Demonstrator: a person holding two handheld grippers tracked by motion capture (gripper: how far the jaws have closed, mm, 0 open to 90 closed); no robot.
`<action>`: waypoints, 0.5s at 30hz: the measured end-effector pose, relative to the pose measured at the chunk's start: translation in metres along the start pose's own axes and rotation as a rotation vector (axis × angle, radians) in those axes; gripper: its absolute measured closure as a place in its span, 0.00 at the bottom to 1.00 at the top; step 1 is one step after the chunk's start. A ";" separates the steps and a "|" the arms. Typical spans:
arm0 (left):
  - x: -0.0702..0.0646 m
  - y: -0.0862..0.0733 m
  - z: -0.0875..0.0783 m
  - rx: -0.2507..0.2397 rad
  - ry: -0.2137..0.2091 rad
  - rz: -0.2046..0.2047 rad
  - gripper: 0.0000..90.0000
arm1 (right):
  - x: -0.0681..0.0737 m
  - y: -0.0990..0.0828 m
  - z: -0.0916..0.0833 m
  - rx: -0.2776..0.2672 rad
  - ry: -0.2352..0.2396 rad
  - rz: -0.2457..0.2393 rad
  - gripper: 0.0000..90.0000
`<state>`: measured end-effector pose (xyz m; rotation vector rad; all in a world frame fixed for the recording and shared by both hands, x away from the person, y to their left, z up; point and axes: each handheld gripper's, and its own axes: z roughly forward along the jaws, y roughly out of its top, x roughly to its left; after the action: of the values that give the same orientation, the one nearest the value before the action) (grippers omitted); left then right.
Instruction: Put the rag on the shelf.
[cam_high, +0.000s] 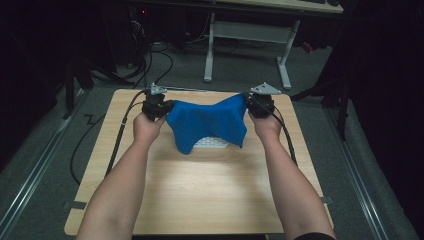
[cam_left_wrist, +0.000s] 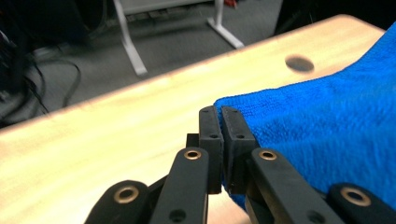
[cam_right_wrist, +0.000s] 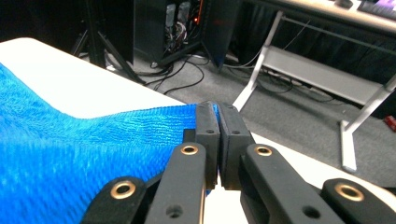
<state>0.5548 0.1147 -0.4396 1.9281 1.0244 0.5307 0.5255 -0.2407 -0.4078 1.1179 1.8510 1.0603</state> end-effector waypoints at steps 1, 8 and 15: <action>-0.001 -0.007 0.002 0.001 -0.010 -0.016 0.98 | 0.002 -0.009 0.001 0.011 0.009 0.011 0.99; -0.002 -0.026 0.007 0.011 -0.049 -0.058 0.98 | 0.007 -0.031 0.004 0.048 0.035 0.037 0.99; -0.010 -0.033 0.011 0.007 -0.100 -0.066 0.98 | 0.013 -0.051 0.008 0.080 0.048 0.052 0.99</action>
<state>0.5412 0.1106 -0.4730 1.9007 1.0232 0.3897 0.5112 -0.2415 -0.4589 1.2029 1.9259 1.0591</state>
